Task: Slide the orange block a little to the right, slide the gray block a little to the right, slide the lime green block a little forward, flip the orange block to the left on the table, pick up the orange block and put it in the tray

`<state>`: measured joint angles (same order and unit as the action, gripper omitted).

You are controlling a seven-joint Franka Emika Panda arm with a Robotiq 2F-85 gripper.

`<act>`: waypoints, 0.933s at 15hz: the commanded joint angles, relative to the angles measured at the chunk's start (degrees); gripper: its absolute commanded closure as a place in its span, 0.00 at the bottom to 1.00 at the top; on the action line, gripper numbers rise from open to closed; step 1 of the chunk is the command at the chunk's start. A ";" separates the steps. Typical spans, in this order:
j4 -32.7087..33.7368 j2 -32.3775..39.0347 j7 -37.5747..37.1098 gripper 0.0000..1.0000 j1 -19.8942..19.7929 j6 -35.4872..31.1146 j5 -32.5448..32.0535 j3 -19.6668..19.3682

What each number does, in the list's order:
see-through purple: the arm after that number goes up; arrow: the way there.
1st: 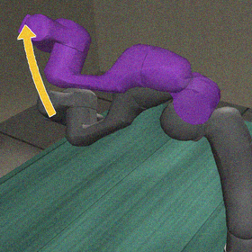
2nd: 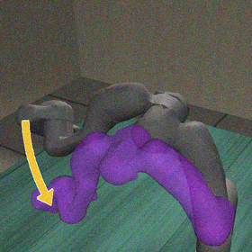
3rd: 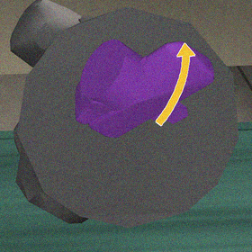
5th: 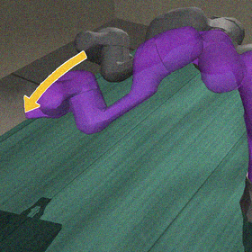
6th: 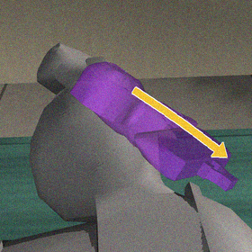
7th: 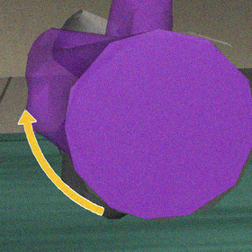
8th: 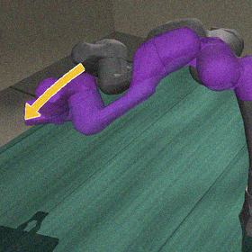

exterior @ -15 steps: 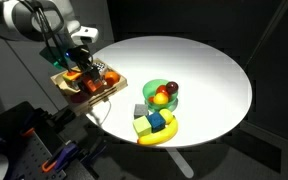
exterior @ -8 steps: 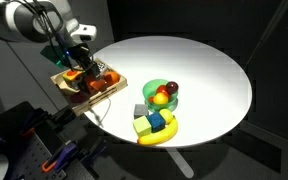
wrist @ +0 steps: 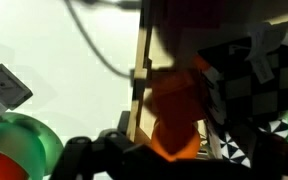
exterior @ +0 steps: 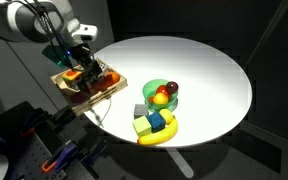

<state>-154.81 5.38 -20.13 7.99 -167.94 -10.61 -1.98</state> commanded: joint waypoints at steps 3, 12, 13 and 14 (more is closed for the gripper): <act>-0.80 -2.31 -0.97 0.00 -1.29 2.86 1.51 -0.17; -3.19 -10.52 -2.34 0.00 -4.20 18.20 1.73 1.05; -3.13 -11.67 -2.82 0.00 -4.54 20.90 1.63 1.39; -3.05 -12.70 -3.33 0.00 -4.87 23.33 1.72 1.76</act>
<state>-156.38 -2.09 -21.14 4.69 -150.88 -8.57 -1.76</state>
